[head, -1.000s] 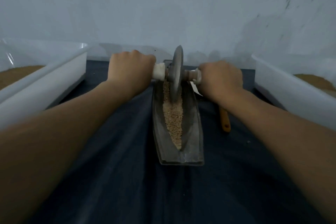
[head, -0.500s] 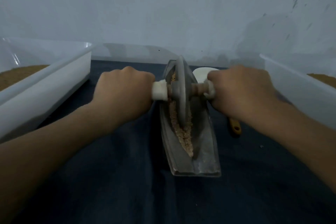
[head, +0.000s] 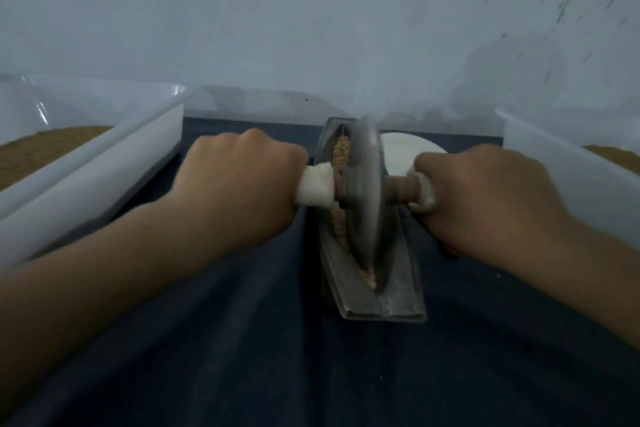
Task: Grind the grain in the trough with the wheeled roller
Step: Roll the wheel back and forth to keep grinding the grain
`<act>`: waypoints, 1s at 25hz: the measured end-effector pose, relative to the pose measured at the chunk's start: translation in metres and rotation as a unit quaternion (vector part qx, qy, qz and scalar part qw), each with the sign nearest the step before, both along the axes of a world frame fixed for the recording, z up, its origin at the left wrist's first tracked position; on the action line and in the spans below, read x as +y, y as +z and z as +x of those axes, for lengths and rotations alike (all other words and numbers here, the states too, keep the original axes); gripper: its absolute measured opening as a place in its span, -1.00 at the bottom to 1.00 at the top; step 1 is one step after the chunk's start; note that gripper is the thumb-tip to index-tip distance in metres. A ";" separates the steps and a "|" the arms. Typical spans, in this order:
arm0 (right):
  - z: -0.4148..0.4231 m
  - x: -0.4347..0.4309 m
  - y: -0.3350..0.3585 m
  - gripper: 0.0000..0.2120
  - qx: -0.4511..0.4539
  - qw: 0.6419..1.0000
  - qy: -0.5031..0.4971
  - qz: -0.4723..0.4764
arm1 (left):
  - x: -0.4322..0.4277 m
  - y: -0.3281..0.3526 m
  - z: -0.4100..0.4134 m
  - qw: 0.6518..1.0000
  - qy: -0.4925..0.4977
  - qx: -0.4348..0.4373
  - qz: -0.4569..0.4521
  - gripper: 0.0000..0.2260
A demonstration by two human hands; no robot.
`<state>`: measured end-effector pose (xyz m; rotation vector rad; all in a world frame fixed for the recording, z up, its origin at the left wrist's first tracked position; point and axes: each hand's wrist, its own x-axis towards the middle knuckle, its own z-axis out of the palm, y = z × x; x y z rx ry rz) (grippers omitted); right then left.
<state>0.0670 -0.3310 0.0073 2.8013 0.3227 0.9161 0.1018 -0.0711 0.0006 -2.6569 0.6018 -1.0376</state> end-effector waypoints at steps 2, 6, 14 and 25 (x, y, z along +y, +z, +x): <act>-0.013 -0.005 0.000 -0.81 0.008 0.999 0.047 0.017 | 0.006 0.008 -0.012 0.999 -0.019 -0.033 0.016 -0.76; 0.029 0.001 -0.015 -0.70 -0.027 0.999 -0.037 -0.004 | -0.013 -0.003 0.017 0.997 0.070 0.013 0.020 -0.81; 0.070 0.002 -0.023 -0.72 -0.003 0.996 -0.055 0.066 | -0.040 0.011 0.060 0.998 0.055 -0.001 0.010 -0.92; 0.049 0.009 -0.005 -0.79 -0.017 0.997 -0.070 -0.031 | -0.014 -0.015 0.035 0.997 0.067 0.006 -0.029 -0.77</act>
